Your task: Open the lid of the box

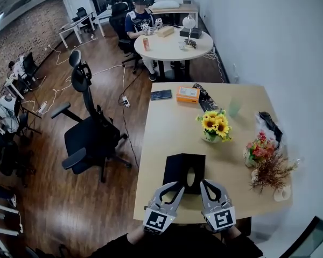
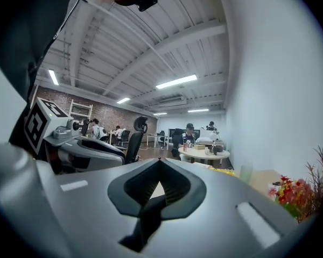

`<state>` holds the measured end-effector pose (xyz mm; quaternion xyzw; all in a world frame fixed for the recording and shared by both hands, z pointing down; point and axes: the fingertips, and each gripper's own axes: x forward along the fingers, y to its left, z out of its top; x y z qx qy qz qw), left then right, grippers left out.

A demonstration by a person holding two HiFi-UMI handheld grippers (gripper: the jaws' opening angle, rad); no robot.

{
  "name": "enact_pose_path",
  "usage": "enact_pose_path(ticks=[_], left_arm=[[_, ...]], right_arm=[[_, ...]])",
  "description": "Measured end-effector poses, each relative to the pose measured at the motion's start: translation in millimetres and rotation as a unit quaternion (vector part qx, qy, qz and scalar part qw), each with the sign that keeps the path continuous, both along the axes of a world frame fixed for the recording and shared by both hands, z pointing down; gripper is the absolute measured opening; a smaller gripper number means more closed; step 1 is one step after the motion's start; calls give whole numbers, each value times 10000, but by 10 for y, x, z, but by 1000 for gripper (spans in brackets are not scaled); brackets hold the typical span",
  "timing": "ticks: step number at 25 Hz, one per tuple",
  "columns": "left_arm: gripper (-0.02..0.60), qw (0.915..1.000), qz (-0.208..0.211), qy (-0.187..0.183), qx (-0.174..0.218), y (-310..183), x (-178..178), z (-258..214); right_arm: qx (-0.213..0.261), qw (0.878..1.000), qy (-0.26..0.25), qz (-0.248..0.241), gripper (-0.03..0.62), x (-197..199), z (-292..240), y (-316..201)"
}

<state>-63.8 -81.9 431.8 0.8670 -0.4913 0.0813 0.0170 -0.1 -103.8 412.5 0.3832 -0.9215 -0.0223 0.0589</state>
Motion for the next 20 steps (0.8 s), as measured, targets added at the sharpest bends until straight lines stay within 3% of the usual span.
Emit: enact_pose_path(ticks=[4, 12, 20], left_arm=[[52, 9999, -72, 142, 2, -5, -60, 6], [48, 9997, -190, 74, 128, -27, -111, -17], [44, 9999, -156, -28, -66, 2, -101, 62]], right_arm=[[-39, 10000, 36, 69, 0, 13, 40, -26], [28, 9999, 42, 138, 0, 40, 41, -39], [-3, 9999, 110, 131, 0, 51, 93, -11]])
